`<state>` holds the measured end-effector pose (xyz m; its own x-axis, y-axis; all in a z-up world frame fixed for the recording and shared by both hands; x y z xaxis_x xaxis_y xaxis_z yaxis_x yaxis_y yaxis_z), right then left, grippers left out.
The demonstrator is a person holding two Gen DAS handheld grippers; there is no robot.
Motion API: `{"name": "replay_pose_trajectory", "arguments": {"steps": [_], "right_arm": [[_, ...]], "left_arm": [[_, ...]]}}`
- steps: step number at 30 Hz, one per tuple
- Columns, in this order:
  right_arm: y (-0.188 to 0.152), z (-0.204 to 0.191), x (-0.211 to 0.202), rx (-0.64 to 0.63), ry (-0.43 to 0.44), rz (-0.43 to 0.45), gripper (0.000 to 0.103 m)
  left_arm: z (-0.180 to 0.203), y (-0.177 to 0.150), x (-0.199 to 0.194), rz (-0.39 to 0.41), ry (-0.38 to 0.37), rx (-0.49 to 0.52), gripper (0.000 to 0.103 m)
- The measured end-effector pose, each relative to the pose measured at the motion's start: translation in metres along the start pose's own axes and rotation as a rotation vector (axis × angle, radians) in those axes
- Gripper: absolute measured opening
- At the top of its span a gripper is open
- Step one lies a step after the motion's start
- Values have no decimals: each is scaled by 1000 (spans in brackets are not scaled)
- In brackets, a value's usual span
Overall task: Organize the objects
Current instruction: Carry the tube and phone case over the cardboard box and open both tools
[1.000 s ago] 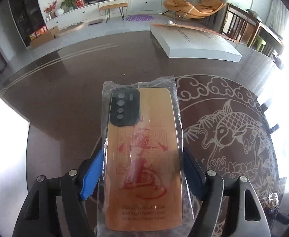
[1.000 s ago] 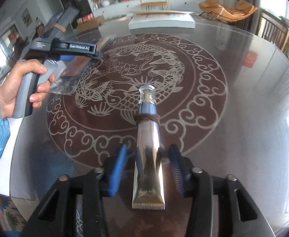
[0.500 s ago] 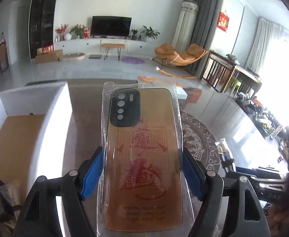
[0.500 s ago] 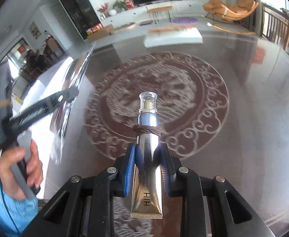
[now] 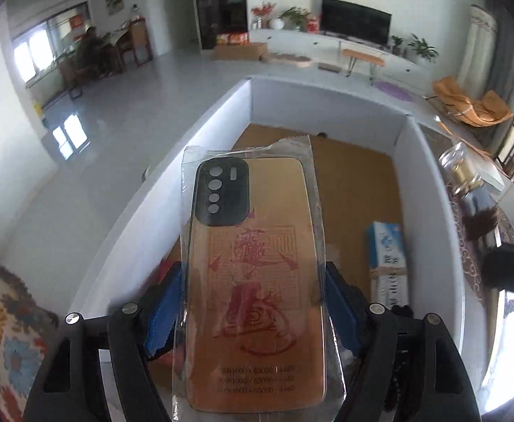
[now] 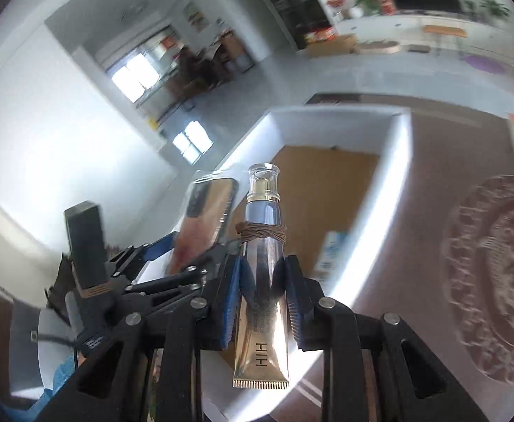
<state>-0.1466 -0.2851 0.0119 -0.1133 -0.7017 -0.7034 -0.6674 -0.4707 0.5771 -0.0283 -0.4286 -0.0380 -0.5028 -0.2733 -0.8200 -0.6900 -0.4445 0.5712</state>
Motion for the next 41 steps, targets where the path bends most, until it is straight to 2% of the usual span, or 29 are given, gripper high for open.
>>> {"name": "replay_pose_trajectory", "arguments": {"steps": [1, 3, 4, 6, 8, 10, 13, 16, 18, 21, 22, 25, 28, 36, 39, 41], "right_arm": [[-2, -6, 18, -3, 6, -37, 28], [-9, -10, 44, -6, -5, -99, 44], [-14, -11, 52, -4, -12, -116, 46], [-22, -11, 56, -4, -19, -138, 46], [-28, -6, 48, -28, -60, -130, 46], [-29, -3, 35, -54, -114, -118, 49], [-22, 3, 11, -84, -181, -90, 61], [-14, 4, -5, -105, -217, -70, 68], [-11, -2, -13, -131, -239, -65, 72], [-11, -8, -17, -170, -273, -69, 73], [-7, -11, -9, -178, -277, -76, 73], [-10, -15, -5, -198, -285, -90, 73], [-12, -18, 2, -216, -296, -100, 73], [-12, -18, 5, -223, -306, -105, 73], [-13, -15, 6, -219, -307, -107, 73], [-14, -14, 6, -216, -305, -107, 73]], "left_arm": [[-5, -1, 6, -13, 6, -15, 74], [-12, -6, 11, -17, 10, -31, 74], [-11, -7, 12, -9, 12, -29, 75], [-5, -7, 11, 7, 26, -17, 82], [0, -11, 0, 27, 24, -3, 95], [5, -9, -14, 39, -6, -9, 97], [3, -10, -34, 29, -58, -89, 98], [-2, -10, -46, -1, -22, -150, 98], [-10, -13, -51, -12, 58, -144, 98], [-11, -16, -62, 42, 238, -68, 98], [-13, -16, -63, 38, 236, -62, 98], [-9, -18, -72, 48, 166, -69, 98], [-5, -15, -81, 83, 167, -58, 98], [-9, -18, -86, 80, 121, -91, 98], [-10, -19, -94, 135, 147, -101, 98], [-9, -18, -96, 135, 148, -100, 98]]}}
Point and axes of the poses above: each gripper's, at about its wrist camera, not at the fingertips, and x roughly the way its jaws point, z to its right, y to its top, the point moved 5 cm from there along x, roughly the way its jaws point, and after that the axes turned 6 degrees about -x, right-handed, at the moved point
